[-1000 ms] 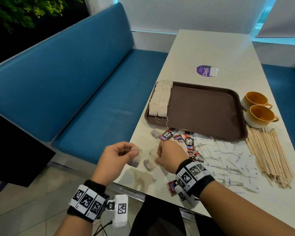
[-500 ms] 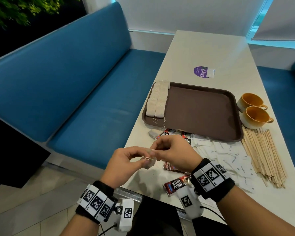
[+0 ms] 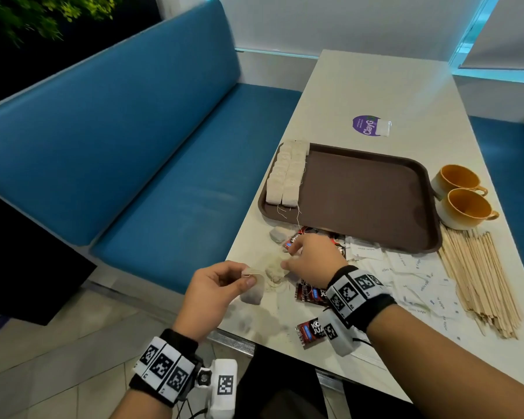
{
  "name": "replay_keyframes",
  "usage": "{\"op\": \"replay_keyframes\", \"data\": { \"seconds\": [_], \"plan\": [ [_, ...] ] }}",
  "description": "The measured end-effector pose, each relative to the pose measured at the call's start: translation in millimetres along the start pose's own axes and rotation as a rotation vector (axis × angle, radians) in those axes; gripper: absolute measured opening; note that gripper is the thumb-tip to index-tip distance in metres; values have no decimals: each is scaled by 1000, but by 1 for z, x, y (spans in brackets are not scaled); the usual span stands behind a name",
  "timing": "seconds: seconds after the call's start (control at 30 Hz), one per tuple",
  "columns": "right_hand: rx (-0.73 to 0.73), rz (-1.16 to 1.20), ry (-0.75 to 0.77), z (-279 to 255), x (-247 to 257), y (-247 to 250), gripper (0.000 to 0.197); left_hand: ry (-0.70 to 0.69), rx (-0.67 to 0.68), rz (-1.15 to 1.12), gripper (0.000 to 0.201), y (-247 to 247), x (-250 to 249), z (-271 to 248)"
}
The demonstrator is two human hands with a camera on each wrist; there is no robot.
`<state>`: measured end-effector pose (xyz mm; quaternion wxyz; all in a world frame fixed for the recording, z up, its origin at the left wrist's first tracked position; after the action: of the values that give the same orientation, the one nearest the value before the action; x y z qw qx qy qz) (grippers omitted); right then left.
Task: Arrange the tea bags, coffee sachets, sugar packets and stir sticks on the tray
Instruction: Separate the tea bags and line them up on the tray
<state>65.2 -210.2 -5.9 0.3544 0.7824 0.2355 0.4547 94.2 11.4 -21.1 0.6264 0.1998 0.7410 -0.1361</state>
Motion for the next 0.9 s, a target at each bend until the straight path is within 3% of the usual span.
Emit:
{"op": "replay_keyframes", "data": {
  "seconds": [0.1,0.2,0.47,0.57,0.63,0.77,0.9],
  "plan": [
    [21,-76,-25,0,1,-2,28,-19,7,50,11,-1,-1,1],
    [-29,-55,-8,0,1,-2,11,-46,14,89,11,-5,-4,2],
    [-107,321,165,-20,2,13,8,-287,4,320,9,-16,-21,-1],
    [2,417,233,-34,11,18,12,-358,42,326,13,-24,-27,0],
    [71,458,267,-43,16,19,13,-352,63,297,13,-29,-26,2],
    [70,456,306,-49,16,23,8,-229,73,90,16,-35,-22,2],
    [99,446,263,-46,9,26,6,-160,1,51,13,-34,-19,1]
  ]
}}
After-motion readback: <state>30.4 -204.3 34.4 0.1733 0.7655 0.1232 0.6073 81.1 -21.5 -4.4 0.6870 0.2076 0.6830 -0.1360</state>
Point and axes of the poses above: each hand's wrist, its own z-axis towards the middle knuckle, its own y-axis out of the back of the hand, x = y × z, the point moved 4 cm from there along z, towards the middle knuckle, and after that the axes turned 3 degrees about z, right-handed, at the moved point
